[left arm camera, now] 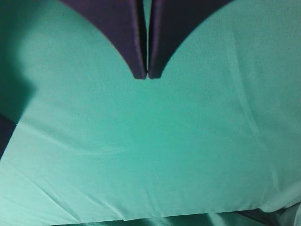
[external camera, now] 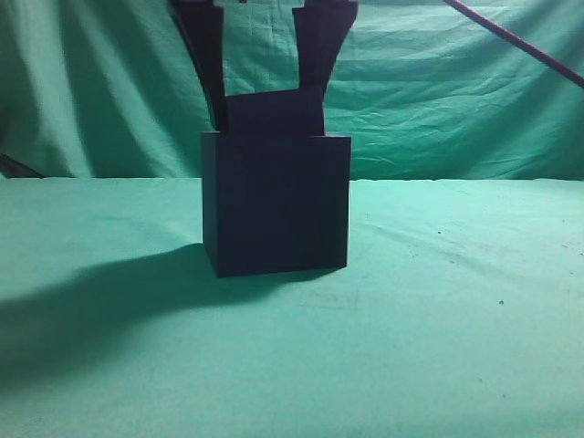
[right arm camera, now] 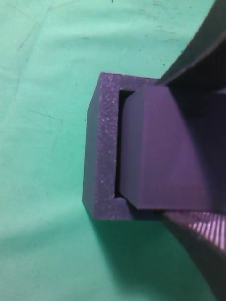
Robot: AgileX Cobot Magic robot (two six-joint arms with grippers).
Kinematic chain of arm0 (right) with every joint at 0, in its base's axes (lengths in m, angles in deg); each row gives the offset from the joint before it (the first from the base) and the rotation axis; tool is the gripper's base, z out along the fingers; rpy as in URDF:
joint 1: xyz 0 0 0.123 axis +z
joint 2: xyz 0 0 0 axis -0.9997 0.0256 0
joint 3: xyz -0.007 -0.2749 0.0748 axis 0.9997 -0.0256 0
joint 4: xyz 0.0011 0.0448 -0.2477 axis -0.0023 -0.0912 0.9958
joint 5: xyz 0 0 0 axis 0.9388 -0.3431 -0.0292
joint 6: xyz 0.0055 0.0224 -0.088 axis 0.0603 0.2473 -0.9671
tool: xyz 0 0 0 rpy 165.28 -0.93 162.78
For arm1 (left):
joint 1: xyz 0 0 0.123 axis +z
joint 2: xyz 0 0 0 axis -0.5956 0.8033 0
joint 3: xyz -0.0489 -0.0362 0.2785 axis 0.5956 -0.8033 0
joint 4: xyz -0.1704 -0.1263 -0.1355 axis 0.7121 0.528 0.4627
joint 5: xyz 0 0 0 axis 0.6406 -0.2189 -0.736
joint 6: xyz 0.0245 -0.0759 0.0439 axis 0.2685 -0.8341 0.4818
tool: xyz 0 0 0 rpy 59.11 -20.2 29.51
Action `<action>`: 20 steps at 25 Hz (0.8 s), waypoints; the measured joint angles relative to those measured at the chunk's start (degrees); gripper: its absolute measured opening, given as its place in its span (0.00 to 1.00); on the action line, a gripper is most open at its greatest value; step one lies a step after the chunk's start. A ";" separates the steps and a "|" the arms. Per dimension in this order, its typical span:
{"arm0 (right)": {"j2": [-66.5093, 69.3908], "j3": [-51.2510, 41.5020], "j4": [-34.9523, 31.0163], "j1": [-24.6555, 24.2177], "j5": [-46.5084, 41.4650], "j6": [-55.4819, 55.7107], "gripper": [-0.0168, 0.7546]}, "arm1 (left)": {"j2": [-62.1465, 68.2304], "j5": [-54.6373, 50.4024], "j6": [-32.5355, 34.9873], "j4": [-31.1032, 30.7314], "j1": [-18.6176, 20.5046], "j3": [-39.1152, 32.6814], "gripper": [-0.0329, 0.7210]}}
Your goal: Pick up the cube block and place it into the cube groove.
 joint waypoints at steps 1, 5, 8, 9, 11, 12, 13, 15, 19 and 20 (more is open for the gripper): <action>0.00 0.00 0.00 0.00 -0.10 -0.12 0.58 | 0.00 0.00 0.00 0.00 0.00 0.00 0.04; 0.00 0.00 0.00 0.00 -0.37 -1.53 0.79 | 0.00 0.00 0.00 0.00 0.00 0.00 0.04; 0.14 2.56 0.00 0.00 -0.86 -4.34 0.81 | 0.00 0.00 0.00 0.00 0.00 0.00 0.04; 0.13 4.26 0.00 0.00 -1.01 -5.22 0.81 | 0.00 0.00 0.00 0.00 0.00 0.00 0.04; -0.16 7.51 0.00 0.00 -1.00 -6.79 0.72 | 0.00 0.00 0.00 0.00 0.00 0.00 0.04; -0.49 9.03 0.00 0.00 -1.00 -7.31 0.67 | 0.00 0.00 0.00 0.00 0.00 0.00 0.04; -1.35 10.22 0.00 0.00 -1.10 -8.13 0.60 | 0.00 0.00 0.00 0.00 0.00 0.00 0.04; -3.87 12.30 0.55 0.00 -1.10 -10.08 0.47 | 0.00 0.00 0.00 0.00 0.00 0.00 0.04; -11.40 12.96 3.34 0.00 -1.72 -13.32 0.14 | 0.00 0.00 0.00 0.00 0.00 0.00 0.04; -13.11 12.96 4.18 0.00 -1.84 -13.68 0.09 | 0.00 0.00 0.00 0.00 0.00 0.00 0.04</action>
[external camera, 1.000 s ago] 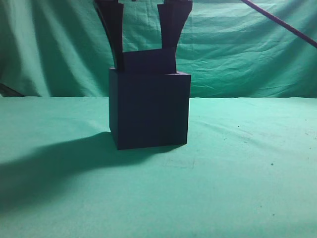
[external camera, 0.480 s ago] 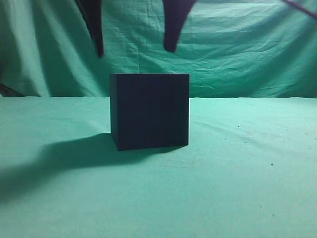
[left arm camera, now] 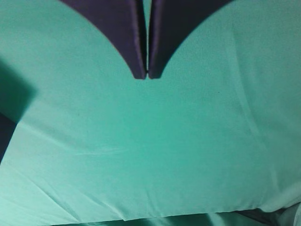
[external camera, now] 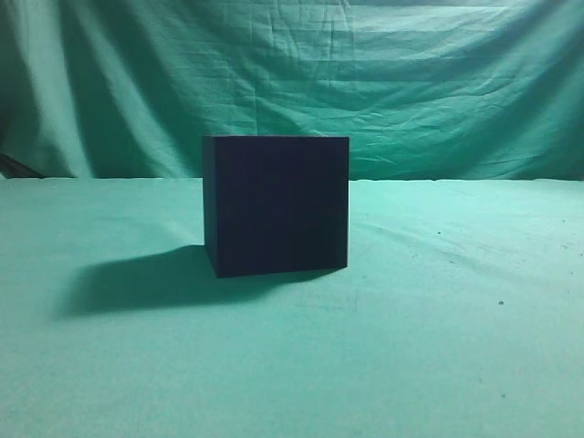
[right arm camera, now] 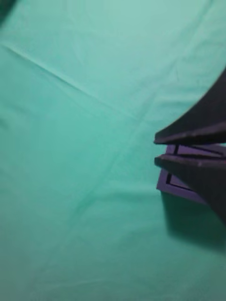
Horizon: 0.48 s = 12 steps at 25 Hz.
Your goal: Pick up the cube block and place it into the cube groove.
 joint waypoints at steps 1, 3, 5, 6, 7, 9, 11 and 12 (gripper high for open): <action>-2.04 0.09 0.77 0.00 -0.09 -0.13 0.02 | 0.00 0.00 0.00 0.00 0.00 0.00 0.04; -5.71 -0.03 1.47 0.00 -0.26 -0.44 0.02 | 0.00 0.00 0.00 0.00 0.00 0.00 0.04; -10.20 -1.53 1.74 0.00 -0.37 -0.67 0.02 | 0.00 0.00 0.00 0.00 0.00 0.00 0.04; -12.73 -3.19 1.74 0.00 -0.37 -0.79 0.02 | 0.00 0.00 0.00 0.00 0.00 0.00 0.04; -14.97 -5.43 1.74 0.00 -0.37 -0.79 0.02 | 0.00 0.00 0.00 0.00 0.00 0.00 0.04; -20.62 -10.54 1.74 0.00 -0.48 -0.79 0.02 | 0.00 0.00 0.00 0.00 0.00 0.00 0.04; -25.99 -16.31 1.64 0.00 -0.82 -0.67 0.02 | 0.00 0.00 0.00 0.00 0.00 0.00 0.04; -28.90 -19.44 1.64 0.00 -0.82 -0.40 0.02 | 0.00 0.00 0.00 0.00 0.00 0.00 0.04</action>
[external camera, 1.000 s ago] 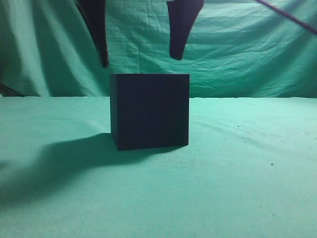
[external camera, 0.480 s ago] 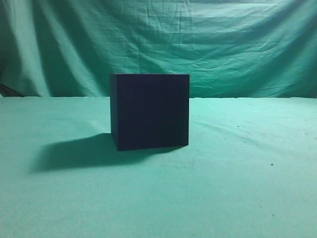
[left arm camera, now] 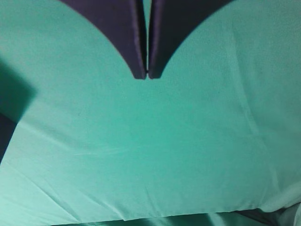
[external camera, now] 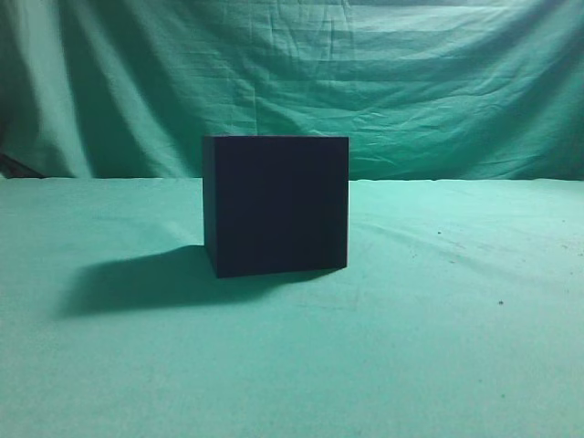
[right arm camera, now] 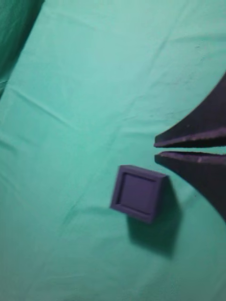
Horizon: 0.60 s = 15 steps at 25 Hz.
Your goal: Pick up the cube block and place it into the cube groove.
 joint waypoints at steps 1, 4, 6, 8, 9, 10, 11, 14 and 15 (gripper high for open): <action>-2.92 -3.08 -0.11 0.00 -0.13 0.29 0.02 | 0.00 0.00 0.00 0.00 0.00 0.00 0.04; -11.14 -11.47 -1.49 0.00 -0.13 1.30 0.02 | 0.00 0.00 0.00 0.00 0.00 0.00 0.04; -16.27 -16.63 -3.26 0.00 -0.23 1.28 0.02 | 0.00 0.00 0.00 0.00 0.00 0.00 0.04; -21.52 -21.79 -5.43 0.00 -0.09 1.28 0.02 | 0.00 0.00 0.00 0.00 0.00 0.00 0.04; -23.60 -24.08 -6.16 0.00 0.54 1.28 0.02 | 0.00 0.00 0.00 0.00 0.00 0.00 0.04; -26.04 -25.89 -6.97 0.00 1.46 1.28 0.02 | 0.00 0.00 0.00 0.00 0.00 0.00 0.04; -28.43 -27.88 -7.39 0.00 2.23 1.28 0.02 | 0.00 0.00 0.00 0.00 0.00 0.00 0.04; -34.56 -32.44 -7.91 0.00 4.98 1.28 0.02 | 0.00 0.00 0.00 0.00 0.00 0.00 0.04; -36.42 -33.45 -8.42 0.00 5.21 1.28 0.02 | 0.00 0.00 0.00 0.00 0.00 0.00 0.04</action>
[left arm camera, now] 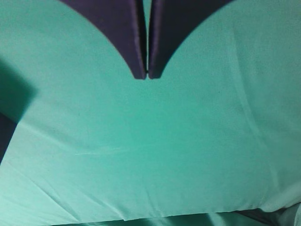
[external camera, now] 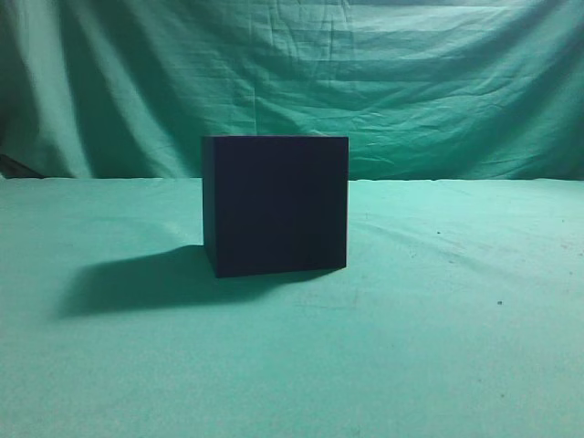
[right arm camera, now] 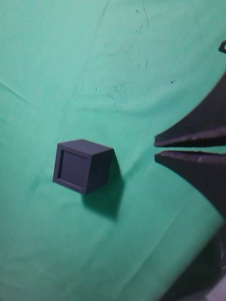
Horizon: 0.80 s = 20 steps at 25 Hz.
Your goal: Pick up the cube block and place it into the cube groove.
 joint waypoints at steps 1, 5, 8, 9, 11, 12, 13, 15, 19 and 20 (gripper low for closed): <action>-1.38 -0.57 -0.69 0.00 -0.11 0.00 0.02 | 0.00 0.00 0.00 0.00 0.00 0.00 0.04; -5.70 -0.78 -2.05 0.00 -2.45 -1.83 0.02 | 0.00 0.00 0.00 0.00 0.00 0.00 0.04; -6.72 -1.12 -2.17 0.00 -1.37 -8.14 0.02 | 0.00 0.00 0.00 0.00 0.00 0.00 0.04; -6.96 -1.41 -2.17 0.00 -0.55 -10.46 0.02 | 0.00 0.00 0.00 0.00 0.00 0.00 0.04; -6.95 -2.19 -2.17 0.00 0.95 -14.11 0.02 | 0.00 0.00 0.00 0.00 0.00 0.00 0.04; -6.95 -2.81 -2.17 0.00 2.13 -14.95 0.02 | 0.00 0.00 0.00 0.00 0.00 0.00 0.04; -6.98 -3.51 -1.90 0.00 3.50 -15.61 0.02 | 0.00 0.00 0.00 0.00 0.00 0.00 0.04; -7.87 -6.21 -1.18 -0.93 7.65 -16.21 0.02 | 0.00 0.00 0.00 0.00 0.00 0.00 0.04; -11.76 -13.92 -0.33 -8.05 20.04 -16.82 0.02 | 0.00 0.00 0.00 0.00 0.00 0.00 0.04; -13.09 -15.82 -0.33 -10.74 23.31 -16.82 0.02 | 0.00 0.00 0.00 0.00 0.00 0.00 0.04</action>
